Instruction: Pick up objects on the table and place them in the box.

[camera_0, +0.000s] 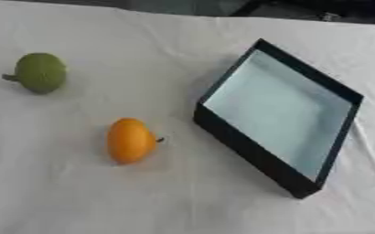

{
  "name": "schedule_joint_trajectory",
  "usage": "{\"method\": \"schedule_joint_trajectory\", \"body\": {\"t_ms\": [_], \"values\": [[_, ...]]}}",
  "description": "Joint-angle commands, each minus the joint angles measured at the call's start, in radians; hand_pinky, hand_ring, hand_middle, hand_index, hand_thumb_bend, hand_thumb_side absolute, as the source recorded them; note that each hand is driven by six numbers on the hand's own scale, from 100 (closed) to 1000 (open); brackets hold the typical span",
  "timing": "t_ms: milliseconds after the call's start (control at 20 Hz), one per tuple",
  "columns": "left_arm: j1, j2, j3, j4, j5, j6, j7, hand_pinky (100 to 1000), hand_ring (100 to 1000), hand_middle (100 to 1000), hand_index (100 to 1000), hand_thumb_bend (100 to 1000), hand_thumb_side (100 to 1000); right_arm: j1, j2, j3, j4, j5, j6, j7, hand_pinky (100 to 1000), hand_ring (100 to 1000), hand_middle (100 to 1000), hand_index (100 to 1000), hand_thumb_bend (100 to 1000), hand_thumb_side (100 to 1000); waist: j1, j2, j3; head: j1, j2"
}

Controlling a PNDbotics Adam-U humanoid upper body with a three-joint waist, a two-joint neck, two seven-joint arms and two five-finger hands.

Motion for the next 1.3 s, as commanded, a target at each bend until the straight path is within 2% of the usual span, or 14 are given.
{"method": "schedule_joint_trajectory", "body": {"t_ms": [50, 300, 600, 900, 1150, 1200, 1250, 1300], "values": [[0.001, 0.029, 0.013, -0.008, -0.012, -0.001, 0.007, 706, 587, 689, 790, 100, 775, 0.033, -0.109, 0.002, -0.141, -0.072, 0.020, -0.010, 806, 616, 449, 520, 100, 254, 0.002, -0.026, -0.009, 0.018, 0.007], [0.006, 0.030, 0.014, -0.006, -0.015, 0.001, 0.008, 706, 587, 689, 790, 100, 776, 0.177, -0.213, -0.004, -0.316, -0.142, 0.039, -0.021, 802, 618, 450, 521, 100, 281, 0.000, -0.028, -0.024, 0.030, 0.007], [0.011, 0.030, 0.018, -0.006, -0.017, 0.000, 0.012, 706, 587, 690, 790, 100, 776, 0.358, -0.312, -0.031, -0.457, -0.202, 0.044, -0.043, 798, 618, 450, 521, 100, 304, -0.001, -0.028, -0.044, 0.041, 0.007], [0.007, 0.030, 0.017, -0.006, -0.016, 0.000, 0.010, 706, 588, 690, 790, 100, 774, 0.503, -0.364, -0.061, -0.563, -0.229, 0.037, -0.065, 794, 617, 450, 522, 100, 326, 0.004, -0.029, -0.049, 0.038, 0.007], [0.008, 0.029, 0.016, -0.006, -0.017, 0.000, 0.010, 707, 588, 690, 790, 100, 776, 0.587, -0.391, -0.071, -0.603, -0.234, 0.037, -0.060, 790, 616, 449, 521, 100, 347, 0.003, -0.028, -0.054, 0.032, 0.007], [0.009, 0.028, 0.016, -0.006, -0.017, 0.000, 0.009, 707, 588, 690, 790, 100, 776, 0.601, -0.394, -0.070, -0.606, -0.235, 0.037, -0.056, 789, 616, 447, 521, 100, 279, 0.003, -0.027, -0.054, 0.031, 0.007], [0.009, 0.028, 0.015, -0.006, -0.017, 0.000, 0.008, 707, 588, 690, 790, 100, 777, 0.612, -0.397, -0.068, -0.607, -0.235, 0.036, -0.050, 789, 615, 449, 521, 100, 357, 0.003, -0.026, -0.054, 0.030, 0.007], [0.009, 0.027, 0.015, -0.005, -0.017, 0.000, 0.008, 707, 588, 690, 790, 100, 777, 0.622, -0.397, -0.065, -0.606, -0.235, 0.036, -0.045, 788, 615, 449, 521, 100, 359, 0.003, -0.025, -0.054, 0.028, 0.007]]}}
